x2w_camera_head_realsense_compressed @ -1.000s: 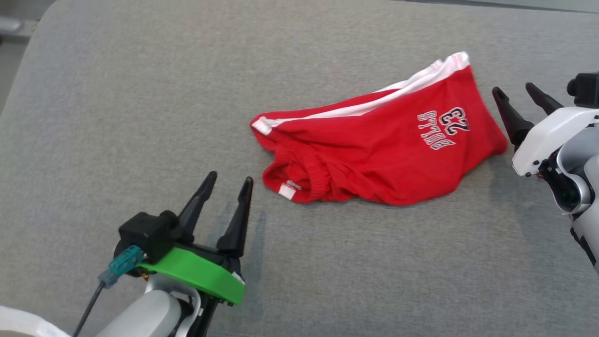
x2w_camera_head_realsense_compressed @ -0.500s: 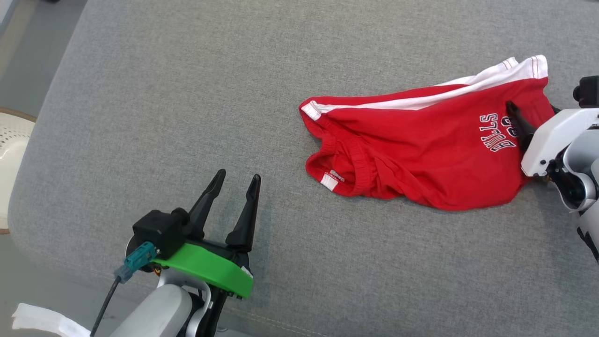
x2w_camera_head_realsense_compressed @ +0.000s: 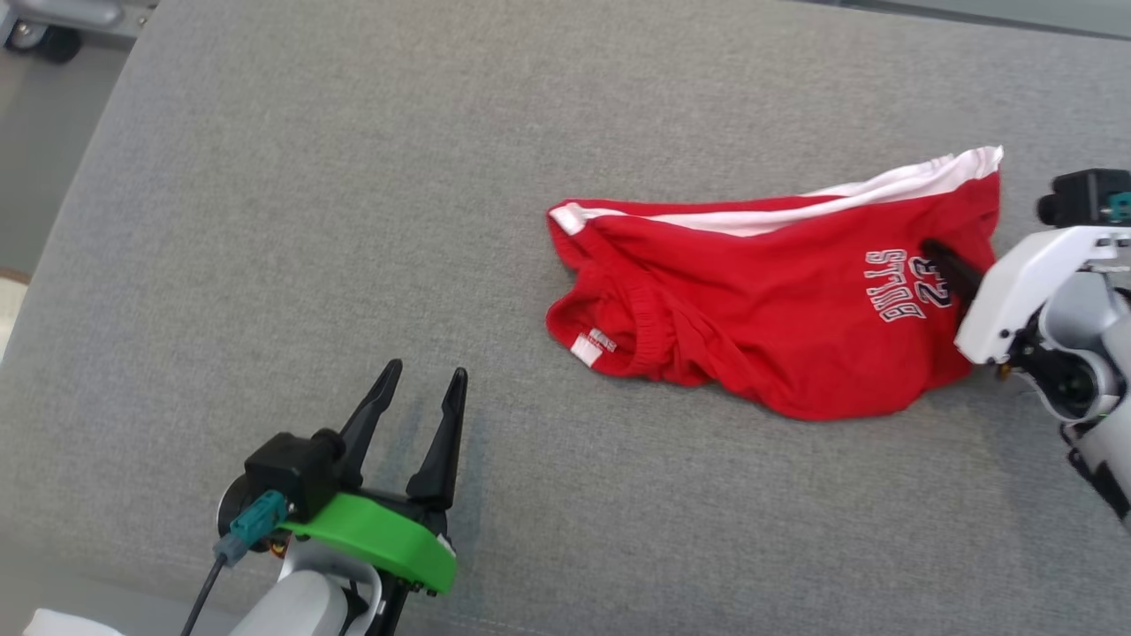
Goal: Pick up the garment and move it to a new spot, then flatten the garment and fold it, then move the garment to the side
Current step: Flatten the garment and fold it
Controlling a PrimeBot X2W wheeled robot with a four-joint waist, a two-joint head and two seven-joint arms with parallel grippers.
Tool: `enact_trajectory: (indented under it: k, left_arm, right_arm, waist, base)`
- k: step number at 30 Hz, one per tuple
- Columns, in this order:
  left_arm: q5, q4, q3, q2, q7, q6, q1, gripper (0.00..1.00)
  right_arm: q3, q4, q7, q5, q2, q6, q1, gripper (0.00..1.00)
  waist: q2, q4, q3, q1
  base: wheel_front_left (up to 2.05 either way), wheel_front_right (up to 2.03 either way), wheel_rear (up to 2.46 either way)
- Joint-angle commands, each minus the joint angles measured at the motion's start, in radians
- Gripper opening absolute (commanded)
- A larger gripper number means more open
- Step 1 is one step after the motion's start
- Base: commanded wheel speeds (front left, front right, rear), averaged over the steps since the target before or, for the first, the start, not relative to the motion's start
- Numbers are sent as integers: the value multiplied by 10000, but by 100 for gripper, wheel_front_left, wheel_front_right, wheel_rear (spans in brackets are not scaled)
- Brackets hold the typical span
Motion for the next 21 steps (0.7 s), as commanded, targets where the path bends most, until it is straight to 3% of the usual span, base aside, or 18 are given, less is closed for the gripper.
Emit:
enact_trajectory:
  k: [1, 9, 12, 18, 21]
  left_arm:
    - [106, 38, 116, 81, 1, -25, 275, 100]
    - [621, -110, 523, 20, 1, -132, 1008, 100]
    - [686, -145, 600, -117, 1, -163, 1232, 100]
    - [722, -125, 590, -226, 0, -224, 1513, 100]
    - [746, -75, 521, -214, 1, -240, 1554, 100]
  right_arm:
    - [-138, -78, 87, 163, -242, -9, 182, 0]
    - [-1278, 328, 451, 452, -1308, -7, 599, 0]
    - [-1685, 470, 509, 296, -1420, -4, 716, 0]
    - [-1955, -363, 797, 315, -688, -4, 765, 0]
    - [-1858, -983, 1056, -41, 124, -4, 746, 0]
  waist:
    - [0, -452, -465, 0]
    - [0, -919, -1042, 0]
    - [0, -973, -1103, 0]
    - [0, -1127, -1093, 0]
    - [0, -1259, -1039, 0]
  base:
    - [0, 0, 0]
    - [0, 0, 0]
    - [0, 0, 0]
    - [0, 0, 0]
    - [0, 0, 0]
